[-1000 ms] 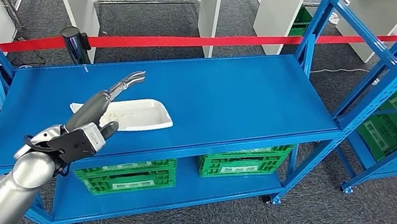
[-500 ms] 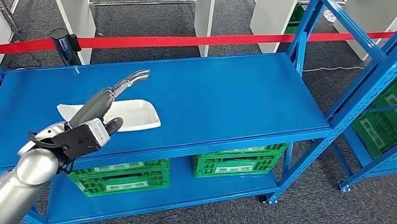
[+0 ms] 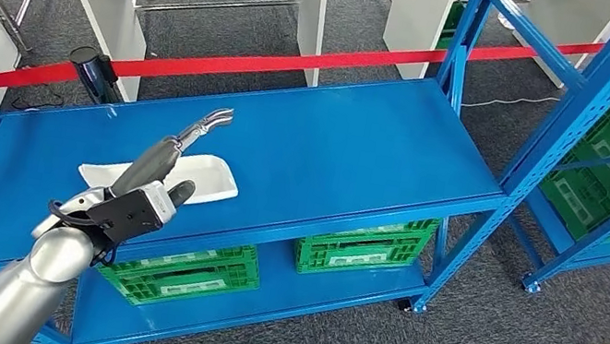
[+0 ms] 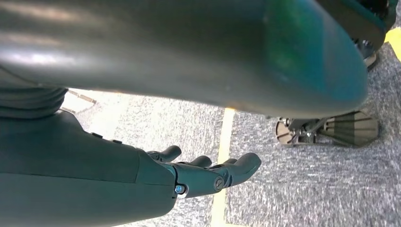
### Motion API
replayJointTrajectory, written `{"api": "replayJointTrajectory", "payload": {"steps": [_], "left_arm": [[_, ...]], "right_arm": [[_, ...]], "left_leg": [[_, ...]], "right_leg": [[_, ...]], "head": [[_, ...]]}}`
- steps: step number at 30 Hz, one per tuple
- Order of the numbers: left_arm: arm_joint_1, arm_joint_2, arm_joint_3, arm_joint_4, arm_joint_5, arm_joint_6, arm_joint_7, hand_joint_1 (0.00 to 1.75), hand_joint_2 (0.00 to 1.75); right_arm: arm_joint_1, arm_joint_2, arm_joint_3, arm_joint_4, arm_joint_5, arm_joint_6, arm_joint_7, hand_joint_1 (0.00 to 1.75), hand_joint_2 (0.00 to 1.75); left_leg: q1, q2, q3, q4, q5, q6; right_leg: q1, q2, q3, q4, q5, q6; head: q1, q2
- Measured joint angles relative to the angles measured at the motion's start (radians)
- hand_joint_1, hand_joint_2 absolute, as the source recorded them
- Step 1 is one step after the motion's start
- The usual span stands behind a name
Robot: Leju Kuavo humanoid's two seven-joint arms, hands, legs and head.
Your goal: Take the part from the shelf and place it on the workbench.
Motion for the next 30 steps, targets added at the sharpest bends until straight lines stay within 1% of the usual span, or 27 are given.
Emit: {"api": "replayJointTrajectory", "payload": {"steps": [1, 2, 3, 4, 5, 6, 7, 8, 9, 10, 11, 12, 13, 15, 17, 18, 19, 20, 21, 22, 23, 24, 25, 26, 27, 28, 30], "left_arm": [[-0.002, -0.001, -0.002, -0.001, 0.000, 0.000, 0.000, 0.00, 0.00], [-0.005, -0.003, -0.003, -0.001, 0.000, 0.000, 0.000, 0.00, 0.00], [-0.007, -0.005, -0.004, 0.000, 0.000, 0.000, 0.000, 0.00, 0.00], [-0.007, -0.006, -0.005, 0.001, 0.000, 0.000, 0.000, 0.00, 0.00], [-0.007, -0.008, -0.006, 0.004, 0.000, 0.000, 0.000, 0.00, 0.00], [-0.005, -0.008, -0.008, 0.006, 0.000, 0.000, 0.000, 0.00, 0.00], [-0.003, -0.009, -0.009, 0.009, 0.000, 0.000, 0.000, 0.00, 0.00], [-0.002, -0.010, -0.010, 0.011, 0.000, 0.000, 0.000, 0.00, 0.00], [-0.002, -0.010, -0.011, 0.013, 0.000, 0.000, 0.000, 0.00, 0.00], [-0.002, -0.010, -0.011, 0.015, 0.000, 0.000, 0.000, 0.00, 0.00], [-0.003, -0.011, -0.011, 0.016, 0.000, 0.000, 0.000, 0.00, 0.00], [-0.004, -0.011, -0.012, 0.016, 0.000, 0.001, 0.000, 0.00, 0.00], [-0.005, -0.011, -0.013, 0.016, 0.000, 0.001, 0.000, 0.00, 0.00], [-0.005, -0.011, -0.015, 0.017, 0.000, 0.001, 0.000, 0.00, 0.00], [-0.007, -0.010, -0.017, 0.017, 0.000, 0.001, 0.000, 0.00, 0.00], [-0.008, -0.010, -0.018, 0.017, 0.000, 0.001, 0.000, 0.00, 0.00], [-0.008, -0.009, -0.019, 0.018, 0.000, 0.001, 0.000, 0.00, 0.00], [-0.008, -0.009, -0.020, 0.019, 0.000, 0.001, 0.000, 0.00, 0.00], [-0.007, -0.008, -0.021, 0.022, 0.000, 0.001, 0.000, 0.00, 0.00], [-0.006, -0.008, -0.023, 0.024, 0.000, 0.001, 0.000, 0.00, 0.00], [-0.005, -0.007, -0.024, 0.027, 0.000, 0.001, 0.000, 0.00, 0.00], [-0.006, -0.005, -0.025, 0.029, 0.000, 0.001, 0.000, 0.00, 0.00], [-0.007, -0.004, -0.026, 0.030, 0.000, 0.001, 0.000, 0.00, 0.00], [-0.008, -0.003, -0.026, 0.030, 0.000, 0.001, 0.000, 0.00, 0.00], [-0.010, -0.002, -0.026, 0.031, 0.000, 0.002, 0.000, 0.00, 0.00], [-0.011, -0.002, -0.027, 0.031, 0.000, 0.002, 0.001, 0.00, 0.00], [-0.014, -0.002, -0.029, 0.035, 0.000, 0.009, 0.010, 0.00, 0.00]], "right_arm": [[0.000, 0.000, 0.000, 0.000, 0.000, 0.000, 0.000, 0.00, 0.00], [0.000, 0.000, 0.000, 0.000, 0.000, 0.000, 0.000, 0.00, 0.00], [0.000, 0.000, 0.000, 0.000, 0.000, 0.000, 0.000, 0.00, 0.00], [0.000, 0.000, 0.000, 0.000, 0.000, 0.000, 0.000, 0.00, 0.00], [0.000, -0.001, 0.000, 0.000, 0.000, 0.000, 0.000, 0.00, 0.00], [0.001, -0.001, 0.000, 0.000, 0.000, 0.000, 0.000, 0.00, 0.00], [0.002, -0.001, 0.000, 0.000, 0.000, 0.000, 0.000, 0.00, 0.00], [0.004, -0.001, -0.001, 0.000, 0.000, 0.000, 0.000, 0.00, 0.00], [0.005, -0.002, -0.001, 0.000, 0.000, 0.000, 0.000, 0.00, 0.00], [0.005, -0.002, -0.001, 0.000, 0.000, 0.000, -0.001, 0.00, 0.00], [0.004, -0.002, -0.001, 0.000, 0.000, 0.000, -0.001, 0.00, 0.00], [0.003, -0.002, -0.001, 0.000, -0.001, 0.000, -0.001, 0.00, 0.00], [0.003, -0.001, -0.001, 0.000, -0.001, 0.000, -0.001, 0.00, 0.00], [0.003, -0.001, -0.002, 0.000, -0.001, 0.000, 0.000, 0.00, 0.00], [0.004, -0.001, -0.003, 0.000, -0.001, 0.000, -0.001, 0.00, 0.00], [0.004, -0.001, -0.003, 0.000, -0.001, 0.000, -0.001, 0.00, 0.00], [0.004, -0.001, -0.004, 0.000, -0.001, 0.000, -0.001, 0.00, 0.00], [0.003, -0.001, -0.005, 0.000, -0.001, 0.000, -0.001, 0.00, 0.00], [0.003, -0.001, -0.006, 0.000, -0.001, 0.000, -0.001, 0.00, 0.00], [0.003, -0.001, -0.007, 0.000, -0.001, 0.000, -0.001, 0.00, 0.00], [0.004, -0.001, -0.007, 0.000, -0.001, 0.000, -0.001, 0.00, 0.00], [0.004, -0.001, -0.008, 0.000, -0.001, 0.000, -0.001, 0.00, 0.00], [0.004, 0.000, -0.008, 0.000, -0.001, 0.000, -0.001, 0.00, 0.00], [0.004, 0.001, -0.008, 0.000, -0.001, 0.000, -0.001, 0.00, 0.00], [0.004, 0.002, -0.008, 0.000, -0.001, 0.000, -0.001, 0.00, 0.00], [0.003, 0.003, -0.008, 0.000, -0.001, 0.000, -0.001, 0.00, 0.00], [0.002, 0.004, -0.009, 0.000, -0.001, -0.001, -0.001, 0.00, 0.00]], "left_leg": [[0.002, 0.001, 0.013, -0.018, 0.007, 0.005], [0.006, 0.003, 0.027, -0.038, 0.017, 0.011], [0.010, 0.004, 0.041, -0.057, 0.026, 0.015], [0.015, 0.006, 0.047, -0.066, 0.032, 0.016], [0.016, 0.006, 0.048, -0.067, 0.033, 0.017], [0.017, 0.007, 0.046, -0.064, 0.030, 0.016], [0.018, 0.007, 0.045, -0.058, 0.026, 0.014], [0.020, 0.006, 0.043, -0.050, 0.020, 0.011], [0.023, 0.006, 0.042, -0.040, 0.013, 0.005], [0.027, 0.006, 0.040, -0.026, 0.003, -0.002], [0.028, 0.005, 0.035, -0.010, -0.008, -0.011], [0.027, 0.005, 0.029, 0.002, -0.018, -0.019], [0.025, 0.005, 0.024, 0.011, -0.026, -0.025], [0.024, 0.004, 0.021, 0.013, -0.033, -0.031], [0.025, 0.003, 0.018, 0.031, -0.047, -0.036], [0.026, 0.002, 0.002, 0.066, -0.066, -0.039], [0.025, 0.001, -0.026, 0.120, -0.093, -0.040], [0.025, 0.000, -0.064, 0.188, -0.122, -0.041], [0.024, -0.001, -0.102, 0.251, -0.143, -0.040], [0.024, -0.002, -0.129, 0.290, -0.147, -0.038], [0.023, -0.002, -0.141, 0.295, -0.131, -0.033], [0.021, -0.003, -0.132, 0.261, -0.096, -0.026], [0.017, -0.005, -0.109, 0.198, -0.052, -0.015], [0.012, -0.007, -0.081, 0.133, -0.018, -0.005], [0.006, -0.009, -0.057, 0.078, 0.005, 0.003], [0.002, -0.010, -0.042, 0.046, 0.014, 0.008], [-0.003, -0.010, -0.034, 0.029, 0.013, 0.009]], "right_leg": [[0.002, -0.001, 0.004, -0.003, 0.000, 0.003], [0.005, -0.002, 0.001, 0.008, -0.009, 0.006], [0.008, -0.003, -0.012, 0.039, -0.026, 0.008], [0.007, -0.005, -0.038, 0.092, -0.052, 0.009], [0.007, -0.006, -0.072, 0.155, -0.081, 0.012], [0.006, -0.006, -0.103, 0.208, -0.099, 0.016], [0.005, -0.006, -0.122, 0.236, -0.100, 0.020], [0.003, -0.007, -0.122, 0.228, -0.082, 0.025], [0.001, -0.008, -0.102, 0.182, -0.049, 0.029], [-0.002, -0.011, -0.072, 0.117, -0.018, 0.034], [-0.002, -0.010, -0.045, 0.062, 0.002, 0.034], [-0.002, -0.010, -0.027, 0.029, 0.010, 0.028], [0.000, -0.008, -0.021, 0.019, 0.005, 0.018], [0.002, -0.004, -0.023, 0.027, -0.003, -0.005], [0.001, -0.004, -0.019, 0.027, -0.006, -0.018], [0.000, -0.004, -0.017, 0.026, -0.006, -0.022], [0.001, -0.004, -0.016, 0.025, -0.008, -0.026], [0.002, -0.004, -0.015, 0.025, -0.009, -0.029], [0.004, -0.004, -0.014, 0.025, -0.011, -0.031], [0.006, -0.003, -0.012, 0.025, -0.013, -0.033], [0.008, -0.001, -0.010, 0.025, -0.015, -0.034], [0.010, 0.001, -0.005, 0.025, -0.018, -0.035], [0.011, 0.003, 0.000, 0.025, -0.021, -0.034], [0.013, 0.005, 0.005, 0.024, -0.024, -0.033], [0.014, 0.006, 0.008, 0.022, -0.026, -0.029], [0.014, 0.006, 0.010, 0.020, -0.027, -0.024], [0.011, 0.006, 0.014, 0.011, -0.025, -0.011]], "head": [[0.001, 0.000], [0.002, 0.000], [0.003, 0.000], [0.004, 0.000], [0.005, 0.000], [0.006, 0.000], [0.006, 0.000], [0.006, 0.000], [0.006, 0.000], [0.006, 0.000], [0.006, 0.000], [0.006, 0.000], [0.006, 0.000], [0.006, 0.000], [0.005, 0.000], [0.005, 0.000], [0.005, 0.000], [0.005, 0.000], [0.005, 0.000], [0.005, 0.000], [0.005, 0.000], [0.005, 0.000], [0.005, 0.000], [0.006, 0.000], [0.006, 0.000], [0.006, 0.000], [0.006, 0.000]]}}
